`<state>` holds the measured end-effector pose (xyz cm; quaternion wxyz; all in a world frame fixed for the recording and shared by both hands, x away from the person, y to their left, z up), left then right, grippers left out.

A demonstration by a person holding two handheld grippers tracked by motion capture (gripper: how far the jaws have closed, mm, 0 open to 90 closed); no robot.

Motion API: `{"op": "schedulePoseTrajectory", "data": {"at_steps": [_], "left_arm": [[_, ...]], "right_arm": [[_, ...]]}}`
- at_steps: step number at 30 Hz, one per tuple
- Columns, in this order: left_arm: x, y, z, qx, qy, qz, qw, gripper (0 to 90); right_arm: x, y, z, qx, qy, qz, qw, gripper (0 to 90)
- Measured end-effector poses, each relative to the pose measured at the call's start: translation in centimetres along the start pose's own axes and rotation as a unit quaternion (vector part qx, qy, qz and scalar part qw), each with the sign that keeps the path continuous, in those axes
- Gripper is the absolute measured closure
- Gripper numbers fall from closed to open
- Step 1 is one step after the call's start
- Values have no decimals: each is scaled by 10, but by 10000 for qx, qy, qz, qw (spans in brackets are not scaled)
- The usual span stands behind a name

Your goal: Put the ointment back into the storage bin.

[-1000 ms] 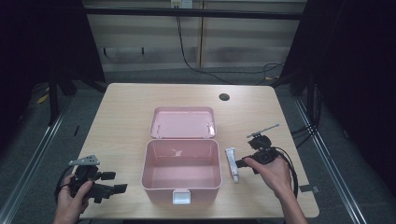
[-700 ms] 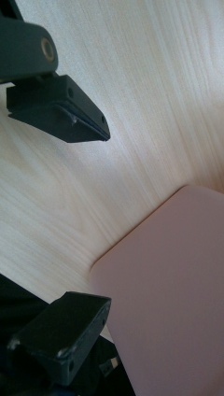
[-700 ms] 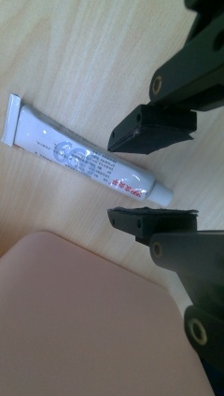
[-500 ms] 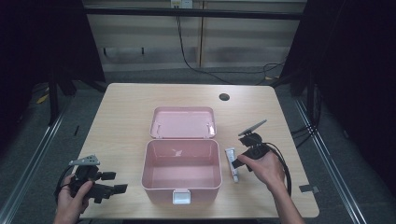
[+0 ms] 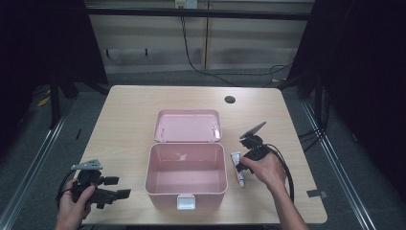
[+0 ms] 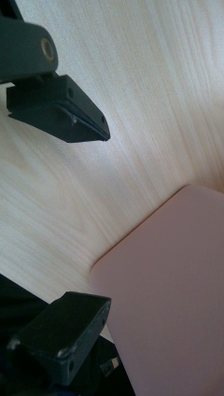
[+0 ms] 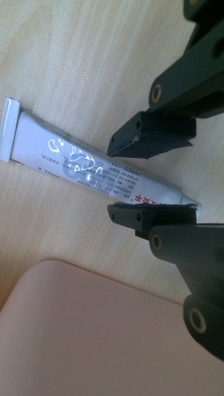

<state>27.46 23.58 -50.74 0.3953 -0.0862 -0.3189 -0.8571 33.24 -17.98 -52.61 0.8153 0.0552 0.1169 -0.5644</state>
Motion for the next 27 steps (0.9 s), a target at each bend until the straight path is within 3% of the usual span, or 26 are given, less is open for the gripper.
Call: {"op": "schedulePoseTrajectory", "data": {"at_steps": [14, 20, 27], "left_arm": [[0, -1, -1, -73, 12, -75, 9999, 165], [0, -1, -1, -66, 8, -65, 10000, 165], [0, -1, -1, -65, 8, -66, 10000, 165]], "right_arm": [[-1, 8, -10, -167, -110, -75, 9998, 652], [-1, 8, -17, -313, -355, 27, 9989, 683], [-2, 8, -20, -399, -464, 104, 9981, 682]]}}
Point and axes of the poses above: each handheld gripper's, and its own axes: z roughly backward along the jaws, y roughly out of its top, x roughly to its right, the point moved 8 cm from there along -z, roughly forward along the jaws, and after that the axes turned 12 degrees about -x, right-handed, at the moved point
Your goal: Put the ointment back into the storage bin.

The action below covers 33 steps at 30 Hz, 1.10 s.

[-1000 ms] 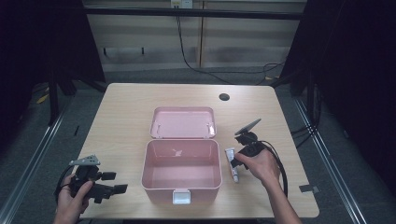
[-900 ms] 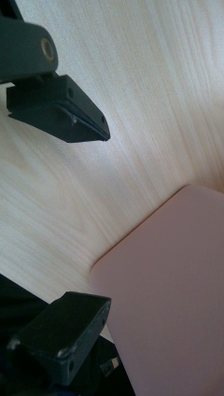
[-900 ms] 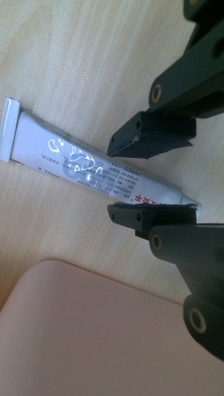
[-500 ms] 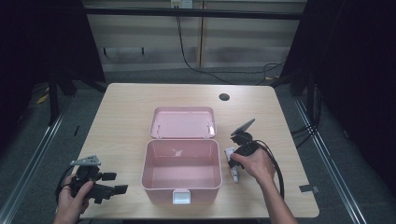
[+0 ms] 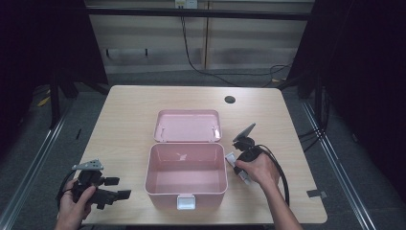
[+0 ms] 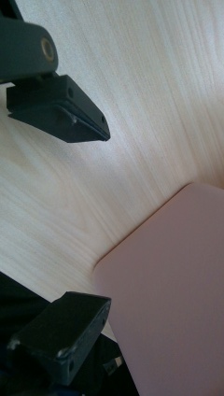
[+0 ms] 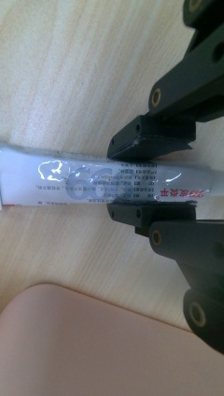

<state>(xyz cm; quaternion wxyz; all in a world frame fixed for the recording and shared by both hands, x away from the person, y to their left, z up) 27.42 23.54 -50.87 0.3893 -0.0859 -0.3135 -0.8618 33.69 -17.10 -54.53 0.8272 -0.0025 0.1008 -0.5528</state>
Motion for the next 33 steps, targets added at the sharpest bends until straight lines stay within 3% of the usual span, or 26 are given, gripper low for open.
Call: {"op": "schedulePoseTrajectory", "data": {"at_steps": [9, 11, 25, 33], "left_arm": [[0, 0, 0, -6, 7, -6, 10000, 165], [0, 0, 0, 1, -13, 1, 10000, 165], [0, 0, 0, -4, 9, 3, 10000, 165], [0, 0, 0, -18, -13, -18, 10000, 165]], "right_arm": [[-3, 0, -1, 15, -198, 157, 9997, 684], [-4, -1, -1, 33, -320, 326, 9990, 693], [2, -6, 6, 53, -165, 365, 9992, 719], [-1, -12, 18, 67, -22, 571, 9983, 719]]}}
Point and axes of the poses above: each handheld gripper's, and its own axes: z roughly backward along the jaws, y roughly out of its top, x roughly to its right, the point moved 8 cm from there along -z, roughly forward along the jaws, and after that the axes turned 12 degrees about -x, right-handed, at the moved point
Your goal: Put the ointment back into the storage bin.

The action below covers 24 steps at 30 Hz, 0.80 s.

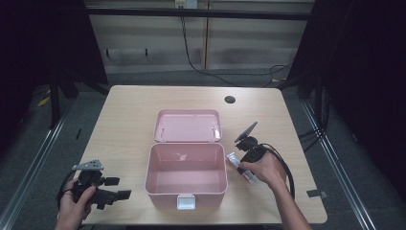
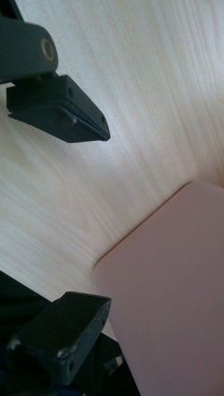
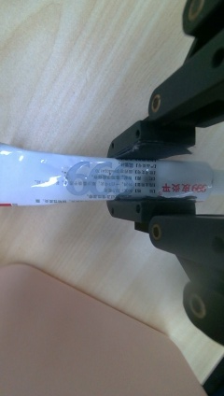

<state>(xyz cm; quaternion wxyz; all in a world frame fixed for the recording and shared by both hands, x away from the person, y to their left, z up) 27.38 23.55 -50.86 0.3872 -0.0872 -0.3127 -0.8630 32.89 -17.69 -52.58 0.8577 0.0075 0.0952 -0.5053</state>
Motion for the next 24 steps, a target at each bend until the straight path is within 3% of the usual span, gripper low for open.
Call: {"op": "schedulePoseTrajectory", "data": {"at_steps": [9, 24], "left_arm": [[0, 0, 0, -4, -8, 7, 10000, 165], [1, 0, -1, -14, -6, 26, 10000, 165]], "right_arm": [[-2, -7, 10, 100, 150, 238, 9996, 719], [-2, -20, 26, 183, 111, 739, 9970, 718]]}}
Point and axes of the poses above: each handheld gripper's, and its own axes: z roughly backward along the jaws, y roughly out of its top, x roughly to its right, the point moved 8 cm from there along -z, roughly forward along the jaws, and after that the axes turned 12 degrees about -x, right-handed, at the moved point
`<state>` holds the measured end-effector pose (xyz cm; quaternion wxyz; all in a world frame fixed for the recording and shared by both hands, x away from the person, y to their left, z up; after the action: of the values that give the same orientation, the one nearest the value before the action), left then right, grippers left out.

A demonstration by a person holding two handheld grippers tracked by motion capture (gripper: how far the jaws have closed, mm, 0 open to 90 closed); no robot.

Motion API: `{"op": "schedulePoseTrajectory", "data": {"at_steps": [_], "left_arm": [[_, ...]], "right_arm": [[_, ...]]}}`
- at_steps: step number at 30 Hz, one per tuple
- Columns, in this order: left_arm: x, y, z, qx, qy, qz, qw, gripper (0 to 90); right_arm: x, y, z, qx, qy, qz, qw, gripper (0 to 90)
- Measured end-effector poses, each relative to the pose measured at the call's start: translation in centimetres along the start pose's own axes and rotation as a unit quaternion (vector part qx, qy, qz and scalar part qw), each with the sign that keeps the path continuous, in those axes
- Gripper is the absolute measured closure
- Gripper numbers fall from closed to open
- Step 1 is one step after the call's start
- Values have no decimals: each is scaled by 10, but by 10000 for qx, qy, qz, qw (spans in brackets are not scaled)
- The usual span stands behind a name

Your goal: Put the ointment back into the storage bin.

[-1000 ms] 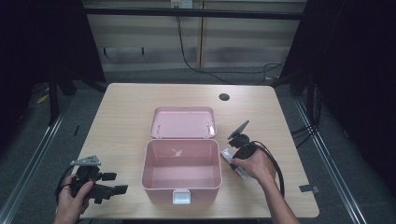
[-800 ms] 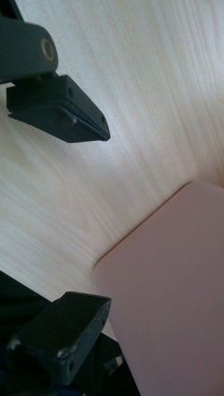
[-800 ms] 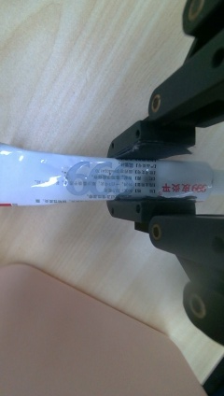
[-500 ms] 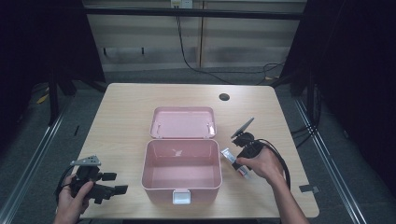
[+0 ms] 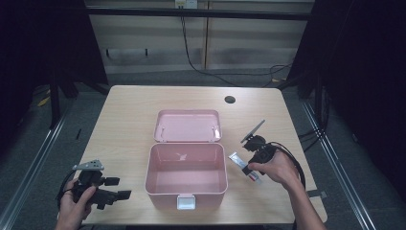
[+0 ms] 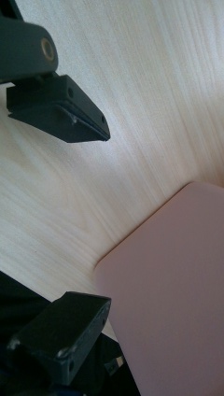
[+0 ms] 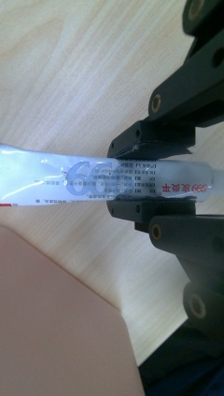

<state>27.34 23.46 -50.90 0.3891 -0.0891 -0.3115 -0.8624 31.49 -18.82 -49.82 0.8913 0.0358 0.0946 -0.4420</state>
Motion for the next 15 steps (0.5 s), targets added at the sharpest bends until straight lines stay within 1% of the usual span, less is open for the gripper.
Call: {"op": "schedulePoseTrajectory", "data": {"at_steps": [2, 6, 7, 8, 9, 11, 13, 14, 15], "left_arm": [[0, 0, 0, -6, 2, -3, 10000, 165], [0, 0, 0, 0, -5, -1, 10000, 165], [0, 0, 0, 0, -5, -1, 10000, 165], [0, 0, 0, 0, -1, 1, 10000, 165], [0, 0, 0, -3, 0, -2, 10000, 165], [0, 0, 0, -2, 5, -8, 10000, 165], [0, 0, 0, -5, -2, -5, 10000, 165], [0, 0, 0, -3, -2, -2, 10000, 165], [0, 0, 0, -3, -2, -2, 10000, 165]], "right_arm": [[-1, -1, 4, 36, 1, 92, 10000, 718], [-6, -3, 8, -9, -92, 317, 9995, 718], [-6, -3, 8, -9, -92, 317, 9995, 718], [-8, -4, 9, -36, -148, 396, 9991, 718], [-8, -4, 10, -46, -172, 424, 9989, 718], [-9, -5, 10, -79, -185, 482, 9986, 718], [-9, -5, 10, -57, -189, 510, 9985, 718], [-10, -6, 12, -112, -205, 590, 9980, 718], [-10, -6, 13, -110, -227, 610, 9978, 718]]}}
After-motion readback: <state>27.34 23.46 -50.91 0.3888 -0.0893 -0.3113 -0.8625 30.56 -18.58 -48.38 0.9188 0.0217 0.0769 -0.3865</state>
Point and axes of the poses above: each handheld gripper's, and its own axes: z roughly backward along the jaws, y roughly out of its top, x roughly to its right, the point moved 8 cm from there along -z, roughly forward along the jaws, and after that the axes turned 12 degrees about -x, right-handed, at the moved point
